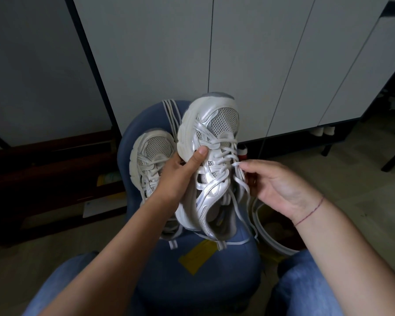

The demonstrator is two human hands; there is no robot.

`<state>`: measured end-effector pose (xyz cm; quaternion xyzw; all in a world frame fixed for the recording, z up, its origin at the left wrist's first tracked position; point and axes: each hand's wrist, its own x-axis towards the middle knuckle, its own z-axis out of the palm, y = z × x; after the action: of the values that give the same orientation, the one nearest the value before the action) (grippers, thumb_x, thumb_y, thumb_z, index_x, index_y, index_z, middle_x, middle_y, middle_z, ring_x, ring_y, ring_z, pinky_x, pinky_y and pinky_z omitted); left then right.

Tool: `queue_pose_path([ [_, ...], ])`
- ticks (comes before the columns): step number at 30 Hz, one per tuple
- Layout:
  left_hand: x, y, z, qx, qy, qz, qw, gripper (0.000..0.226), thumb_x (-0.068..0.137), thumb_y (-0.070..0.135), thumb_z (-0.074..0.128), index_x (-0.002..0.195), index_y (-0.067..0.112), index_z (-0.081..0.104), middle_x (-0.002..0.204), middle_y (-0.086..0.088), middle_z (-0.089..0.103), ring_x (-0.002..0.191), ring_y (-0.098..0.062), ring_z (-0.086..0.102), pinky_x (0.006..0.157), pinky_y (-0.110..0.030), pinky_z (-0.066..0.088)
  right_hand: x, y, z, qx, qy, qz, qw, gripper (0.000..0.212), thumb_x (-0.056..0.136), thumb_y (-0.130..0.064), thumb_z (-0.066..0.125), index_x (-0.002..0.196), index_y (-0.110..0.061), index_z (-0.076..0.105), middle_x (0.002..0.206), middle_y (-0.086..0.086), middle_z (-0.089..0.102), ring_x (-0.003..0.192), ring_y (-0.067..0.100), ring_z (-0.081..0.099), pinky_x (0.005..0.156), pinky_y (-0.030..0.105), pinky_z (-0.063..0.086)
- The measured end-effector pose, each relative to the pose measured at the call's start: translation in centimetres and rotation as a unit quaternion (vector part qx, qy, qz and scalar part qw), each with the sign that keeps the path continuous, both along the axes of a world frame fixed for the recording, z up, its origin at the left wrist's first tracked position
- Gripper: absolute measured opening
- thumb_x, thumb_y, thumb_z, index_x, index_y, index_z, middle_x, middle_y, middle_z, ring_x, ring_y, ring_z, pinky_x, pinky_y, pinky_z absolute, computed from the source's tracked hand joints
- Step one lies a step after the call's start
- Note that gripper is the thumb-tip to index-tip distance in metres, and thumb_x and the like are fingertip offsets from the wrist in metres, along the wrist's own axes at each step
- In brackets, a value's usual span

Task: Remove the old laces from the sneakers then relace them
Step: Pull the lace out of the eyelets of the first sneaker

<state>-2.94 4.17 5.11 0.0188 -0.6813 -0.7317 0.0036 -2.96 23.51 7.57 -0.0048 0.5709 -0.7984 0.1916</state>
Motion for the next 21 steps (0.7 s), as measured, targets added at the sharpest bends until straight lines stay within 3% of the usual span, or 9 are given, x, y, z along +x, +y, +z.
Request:
queue_pose_path([
  [3, 0.0, 0.0, 0.2, 0.031, -0.018, 0.016, 0.999, 0.067, 0.073, 0.055, 0.069, 0.128, 0.019, 0.062, 0.114, 0.0, 0.073, 0.105, -0.017, 0.07, 0.101, -0.043, 0.051, 0.3, -0.6, -0.2, 0.05, 0.096, -0.048, 0.993, 0.005, 0.082, -0.01, 0.062, 0.083, -0.006, 0.063, 0.071, 0.001, 0.065, 0.066, 0.01, 0.059, 0.062, 0.02, 0.05],
  [5, -0.1, 0.0, 0.4, 0.038, -0.026, 0.013, 0.999, 0.067, 0.072, 0.054, 0.067, 0.127, 0.015, 0.063, 0.113, -0.002, 0.074, 0.104, -0.019, 0.071, 0.1, -0.043, 0.052, 0.2, -1.0, -0.7, 0.173, 0.221, -0.107, 0.954, 0.016, 0.09, -0.006, 0.059, 0.078, -0.016, 0.058, 0.065, -0.006, 0.062, 0.062, 0.006, 0.057, 0.062, 0.021, 0.047],
  [7, 0.0, -0.1, 0.6, 0.044, -0.028, 0.01, 0.999, 0.066, 0.073, 0.053, 0.067, 0.126, 0.014, 0.063, 0.112, -0.004, 0.074, 0.103, -0.02, 0.071, 0.099, -0.042, 0.052, -0.1, -0.8, -0.8, 0.31, 0.345, -0.141, 0.874, 0.02, 0.09, -0.01, 0.06, 0.079, -0.024, 0.053, 0.068, -0.008, 0.059, 0.065, 0.007, 0.056, 0.064, 0.025, 0.047],
  [10, -0.1, -0.5, 0.6, 0.049, -0.031, 0.018, 0.998, 0.068, 0.071, 0.055, 0.068, 0.125, 0.013, 0.064, 0.11, -0.004, 0.075, 0.101, -0.02, 0.072, 0.098, -0.042, 0.053, -0.3, 0.0, 0.0, 0.454, 0.518, -0.177, 0.703, 0.011, 0.085, -0.006, 0.065, 0.085, -0.016, 0.06, 0.076, -0.012, 0.052, 0.068, 0.004, 0.045, 0.064, 0.019, 0.04],
  [12, -0.2, -0.9, 0.6, 0.047, -0.031, 0.016, 0.998, 0.069, 0.074, 0.059, 0.07, 0.127, 0.015, 0.064, 0.111, -0.004, 0.074, 0.102, -0.021, 0.071, 0.099, -0.044, 0.052, -0.5, 0.3, 0.4, 0.466, 0.56, -0.192, 0.658, 0.006, 0.084, -0.004, 0.065, 0.089, -0.008, 0.066, 0.08, -0.01, 0.052, 0.07, 0.002, 0.044, 0.066, 0.013, 0.039],
  [13, -0.2, -1.0, 0.6, 0.048, -0.031, 0.011, 0.998, 0.069, 0.076, 0.06, 0.07, 0.128, 0.016, 0.063, 0.113, -0.004, 0.073, 0.104, -0.021, 0.07, 0.1, -0.045, 0.051, -0.6, 0.4, 0.2, 0.453, 0.541, -0.189, 0.683, 0.006, 0.085, -0.007, 0.065, 0.089, -0.01, 0.067, 0.081, -0.009, 0.056, 0.07, 0.003, 0.047, 0.067, 0.011, 0.04],
  [17, -0.2, -1.0, 0.5, 0.053, -0.028, 0.001, 0.998, 0.067, 0.079, 0.058, 0.067, 0.13, 0.015, 0.062, 0.116, -0.006, 0.072, 0.108, -0.023, 0.069, 0.103, -0.048, 0.048, -0.2, -0.2, -0.8, 0.238, 0.271, -0.07, 0.93, 0.012, 0.087, -0.034, 0.063, 0.085, -0.025, 0.07, 0.082, -0.004, 0.067, 0.076, 0.007, 0.06, 0.072, 0.023, 0.047],
  [19, -0.2, -1.0, 0.5, 0.061, -0.027, 0.0, 0.998, 0.068, 0.078, 0.059, 0.068, 0.13, 0.016, 0.061, 0.117, -0.006, 0.072, 0.108, -0.024, 0.069, 0.103, -0.048, 0.048, 0.1, -0.7, -0.9, 0.117, 0.188, -0.058, 0.974, 0.012, 0.077, -0.035, 0.066, 0.078, -0.025, 0.072, 0.076, -0.004, 0.066, 0.072, 0.007, 0.058, 0.068, 0.022, 0.048],
  [21, -0.2, -1.1, 0.7, 0.069, -0.028, 0.002, 0.997, 0.068, 0.078, 0.058, 0.068, 0.13, 0.015, 0.06, 0.116, -0.006, 0.072, 0.107, -0.024, 0.069, 0.103, -0.048, 0.048, 0.1, -1.1, -1.0, 0.086, 0.177, -0.081, 0.977, 0.008, 0.073, -0.03, 0.067, 0.075, -0.024, 0.073, 0.075, -0.004, 0.067, 0.073, 0.008, 0.058, 0.068, 0.022, 0.047],
])
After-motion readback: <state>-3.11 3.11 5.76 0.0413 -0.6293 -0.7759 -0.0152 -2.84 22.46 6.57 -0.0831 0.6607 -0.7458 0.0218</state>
